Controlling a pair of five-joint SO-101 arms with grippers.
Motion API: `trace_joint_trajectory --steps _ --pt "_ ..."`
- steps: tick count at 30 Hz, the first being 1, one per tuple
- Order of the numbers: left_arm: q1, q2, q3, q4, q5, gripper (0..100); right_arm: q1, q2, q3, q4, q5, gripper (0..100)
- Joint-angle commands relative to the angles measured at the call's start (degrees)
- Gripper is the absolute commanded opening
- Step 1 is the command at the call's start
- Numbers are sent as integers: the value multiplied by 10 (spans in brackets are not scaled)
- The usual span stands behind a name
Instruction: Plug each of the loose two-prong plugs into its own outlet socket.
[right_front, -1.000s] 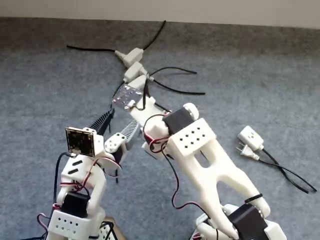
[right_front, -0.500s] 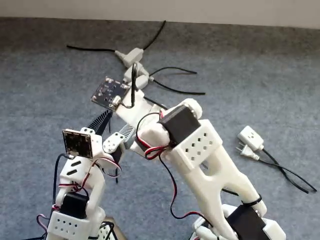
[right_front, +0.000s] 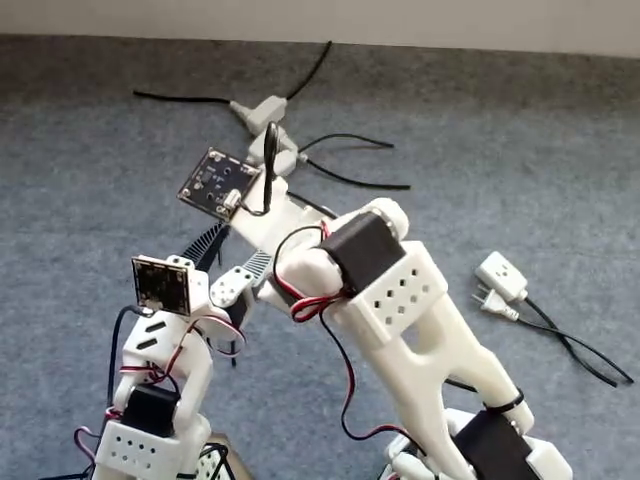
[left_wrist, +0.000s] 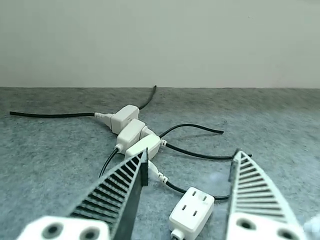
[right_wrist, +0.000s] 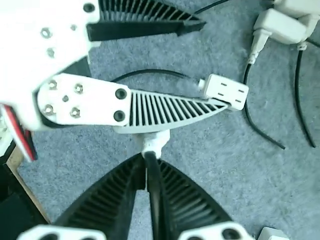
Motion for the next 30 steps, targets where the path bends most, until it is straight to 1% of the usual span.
trace_joint_trajectory --steps 1,4,8,11,14,16,19,21,23,25,28,30 --pt "7 -5 1 2 1 274 5 -8 35 13 -4 8" --pt "0 -5 1 2 -3 274 25 -8 73 2 -4 8" --pt "-59 -5 1 2 -67 274 65 -8 113 -22 -3 8" --pt "-105 -5 1 18 -98 274 90 -8 149 -46 -3 8" --pt "-145 -6 -21 84 -113 274 105 -8 185 -68 -4 8" --pt "-171 -5 -50 152 -113 274 114 -8 211 -86 -5 8" --pt "-175 -4 -88 245 -106 274 128 -8 253 -125 -6 8" --pt "-167 -4 -101 288 -84 274 138 -8 279 -160 -7 8" --pt "-145 -4 -107 312 -84 274 144 -8 296 -194 -34 8" --pt "-102 -4 -109 327 -120 274 145 -8 307 -211 -60 8" --pt "-11 -4 -102 354 -205 274 146 -8 313 -211 -59 8" --pt "41 -4 -101 378 -225 274 146 -7 327 -216 -61 8"
